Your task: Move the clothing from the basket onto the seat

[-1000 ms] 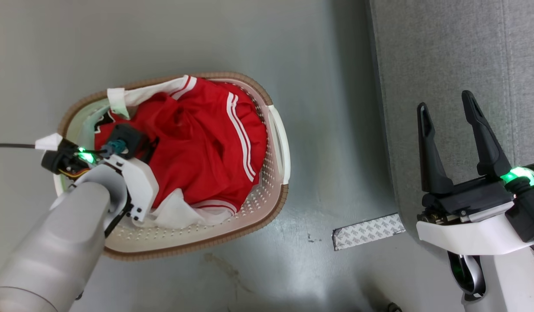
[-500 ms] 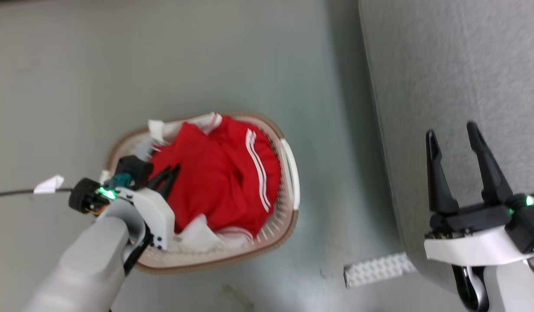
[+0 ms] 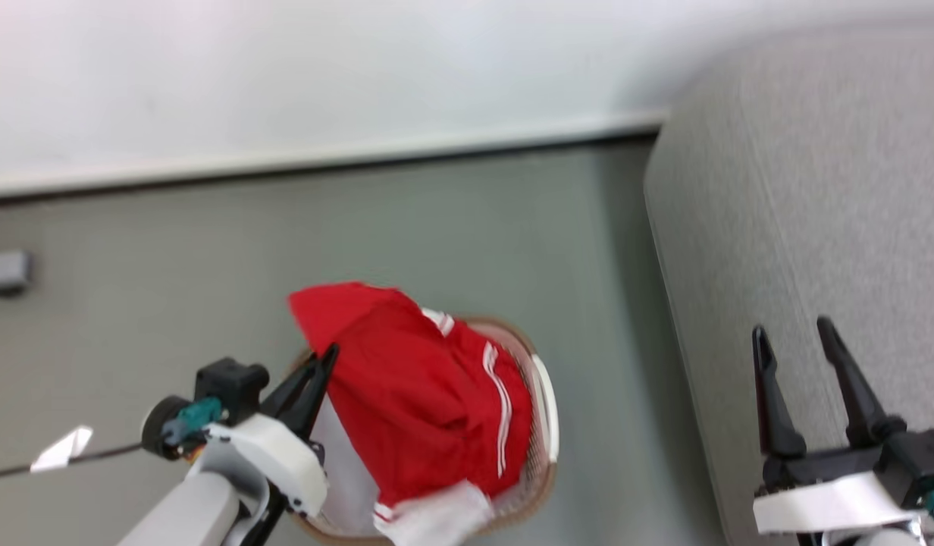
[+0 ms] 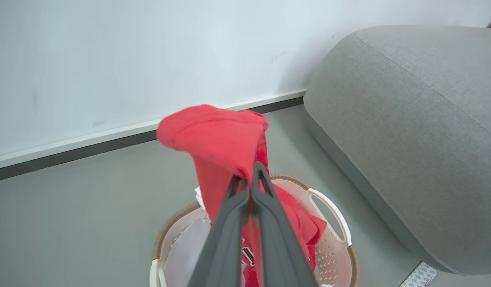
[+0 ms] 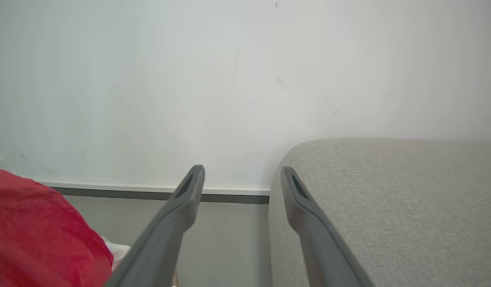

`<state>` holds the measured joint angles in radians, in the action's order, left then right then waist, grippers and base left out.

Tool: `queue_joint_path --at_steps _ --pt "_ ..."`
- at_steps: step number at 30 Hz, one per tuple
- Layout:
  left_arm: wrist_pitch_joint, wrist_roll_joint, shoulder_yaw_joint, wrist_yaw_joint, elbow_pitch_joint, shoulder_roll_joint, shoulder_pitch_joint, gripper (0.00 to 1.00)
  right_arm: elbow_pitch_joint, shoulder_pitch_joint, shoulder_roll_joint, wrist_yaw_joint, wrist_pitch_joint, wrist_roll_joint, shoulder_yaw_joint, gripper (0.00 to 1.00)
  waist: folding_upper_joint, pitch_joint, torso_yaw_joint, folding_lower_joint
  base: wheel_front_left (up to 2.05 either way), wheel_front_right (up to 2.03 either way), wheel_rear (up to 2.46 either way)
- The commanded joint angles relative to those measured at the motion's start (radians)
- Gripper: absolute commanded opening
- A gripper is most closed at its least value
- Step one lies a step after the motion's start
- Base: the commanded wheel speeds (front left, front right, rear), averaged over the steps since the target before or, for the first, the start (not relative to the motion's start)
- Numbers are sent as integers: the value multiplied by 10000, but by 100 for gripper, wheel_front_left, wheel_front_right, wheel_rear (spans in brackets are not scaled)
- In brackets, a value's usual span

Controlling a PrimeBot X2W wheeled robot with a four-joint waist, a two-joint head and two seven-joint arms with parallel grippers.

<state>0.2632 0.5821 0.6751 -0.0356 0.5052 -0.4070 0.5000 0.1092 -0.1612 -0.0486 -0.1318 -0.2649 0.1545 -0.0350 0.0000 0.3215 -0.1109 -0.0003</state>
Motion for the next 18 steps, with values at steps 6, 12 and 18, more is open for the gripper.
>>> queue_joint_path --at_steps 6,12,18 --pt "21 270 -462 600 -1557 -440 -964 0 145 588 -33 21 7 -176 75 100 0 -1527 532 3 0 0 0" --pt "-102 410 -930 1354 -3079 -890 -1595 0 237 900 -32 21 8 -234 39 100 0 -2145 590 3 0 0 0" --pt "-315 522 -1282 1922 -4275 -1366 -2056 0 350 1193 -35 21 8 -289 -18 100 0 -2708 616 3 0 0 0"
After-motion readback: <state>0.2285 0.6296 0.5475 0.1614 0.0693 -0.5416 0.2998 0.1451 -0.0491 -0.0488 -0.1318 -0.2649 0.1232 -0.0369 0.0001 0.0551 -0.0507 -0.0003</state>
